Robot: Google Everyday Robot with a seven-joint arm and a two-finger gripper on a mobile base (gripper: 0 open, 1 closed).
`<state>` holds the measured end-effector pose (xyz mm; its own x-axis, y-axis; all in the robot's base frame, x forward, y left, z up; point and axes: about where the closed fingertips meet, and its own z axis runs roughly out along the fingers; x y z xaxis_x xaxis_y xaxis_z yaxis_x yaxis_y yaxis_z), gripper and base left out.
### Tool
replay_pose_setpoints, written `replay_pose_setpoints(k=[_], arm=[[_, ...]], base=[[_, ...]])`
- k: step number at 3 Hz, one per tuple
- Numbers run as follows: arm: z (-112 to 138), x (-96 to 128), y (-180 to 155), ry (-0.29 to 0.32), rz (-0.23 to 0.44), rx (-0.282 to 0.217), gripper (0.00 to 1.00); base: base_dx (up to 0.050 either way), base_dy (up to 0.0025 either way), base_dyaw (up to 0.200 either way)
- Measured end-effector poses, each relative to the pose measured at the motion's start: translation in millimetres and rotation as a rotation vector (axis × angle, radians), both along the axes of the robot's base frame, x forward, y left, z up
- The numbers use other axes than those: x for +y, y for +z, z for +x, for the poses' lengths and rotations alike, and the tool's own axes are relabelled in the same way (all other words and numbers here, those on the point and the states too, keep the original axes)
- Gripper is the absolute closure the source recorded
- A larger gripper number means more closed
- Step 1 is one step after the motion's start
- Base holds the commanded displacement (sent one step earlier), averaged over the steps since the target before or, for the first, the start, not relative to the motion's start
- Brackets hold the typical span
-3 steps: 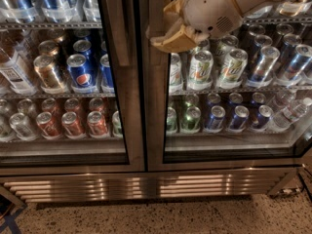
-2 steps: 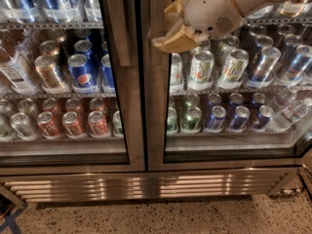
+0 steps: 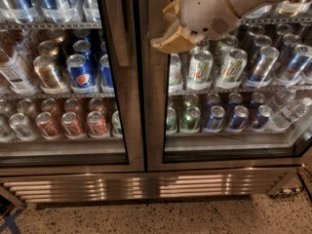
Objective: Open right fridge door
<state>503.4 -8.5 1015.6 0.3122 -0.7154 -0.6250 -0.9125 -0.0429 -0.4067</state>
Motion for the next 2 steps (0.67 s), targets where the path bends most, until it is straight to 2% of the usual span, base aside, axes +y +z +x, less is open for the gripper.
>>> replay_pose_setpoints(k=[2], arm=[[1.0,0.0,-2.1,-0.024,-0.008,-0.013,1.00]], base=[[0.000,0.00000,0.000]])
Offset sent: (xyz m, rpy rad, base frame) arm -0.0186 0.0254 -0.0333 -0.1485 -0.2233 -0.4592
